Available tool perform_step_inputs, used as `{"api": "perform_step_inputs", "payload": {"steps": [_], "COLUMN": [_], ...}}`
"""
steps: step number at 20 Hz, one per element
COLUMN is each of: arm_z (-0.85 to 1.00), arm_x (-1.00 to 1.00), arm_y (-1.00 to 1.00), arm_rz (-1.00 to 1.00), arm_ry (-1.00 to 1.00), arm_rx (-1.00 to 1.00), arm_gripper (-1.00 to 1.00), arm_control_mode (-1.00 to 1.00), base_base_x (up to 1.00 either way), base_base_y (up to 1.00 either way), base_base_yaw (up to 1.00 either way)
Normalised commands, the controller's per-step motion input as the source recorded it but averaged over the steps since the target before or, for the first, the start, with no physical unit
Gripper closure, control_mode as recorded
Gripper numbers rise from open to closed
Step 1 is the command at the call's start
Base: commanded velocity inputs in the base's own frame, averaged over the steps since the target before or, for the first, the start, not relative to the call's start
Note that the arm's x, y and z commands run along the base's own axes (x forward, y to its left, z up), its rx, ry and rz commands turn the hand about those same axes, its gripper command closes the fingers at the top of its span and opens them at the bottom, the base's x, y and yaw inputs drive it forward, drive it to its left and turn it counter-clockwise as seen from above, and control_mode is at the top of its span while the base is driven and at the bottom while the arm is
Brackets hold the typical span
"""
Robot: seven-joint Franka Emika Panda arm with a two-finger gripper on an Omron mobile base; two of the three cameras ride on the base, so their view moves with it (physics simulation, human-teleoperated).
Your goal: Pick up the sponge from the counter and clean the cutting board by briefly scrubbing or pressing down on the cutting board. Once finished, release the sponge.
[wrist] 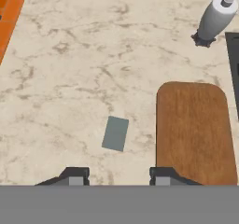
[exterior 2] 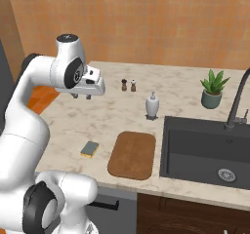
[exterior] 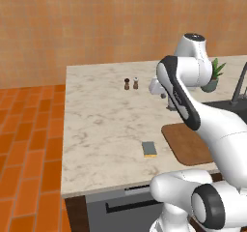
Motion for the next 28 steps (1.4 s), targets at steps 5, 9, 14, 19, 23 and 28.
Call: {"api": "perform_step_inputs", "payload": {"steps": [5,9,14,19,23,28], "arm_z": [-0.04,-0.39,-0.58,-0.73,-0.48,-0.49], "arm_x": [-0.26,-0.6,-0.45,-0.04,0.05,0.34], "arm_y": [0.0,0.0,0.02,0.03,0.0,0.0], "arm_rz": [0.0,0.0,-0.04,-0.04,-0.02,0.0], "arm_ry": [-0.02,0.04,0.02,0.02,0.07,0.1], "arm_rx": [0.0,0.0,0.0,0.0,0.0,0.0], "arm_gripper": [-1.0,-1.0,-1.0,-1.0,-1.0,-1.0], "arm_control_mode": [-1.0,-1.0,-1.0,-1.0,-1.0,-1.0], "base_base_x": [0.0,0.0,0.0,0.0,0.0,0.0], "base_base_y": [0.0,0.0,0.0,0.0,0.0,0.0], "base_base_yaw": [0.0,0.0,0.0,0.0,0.0,0.0]}}
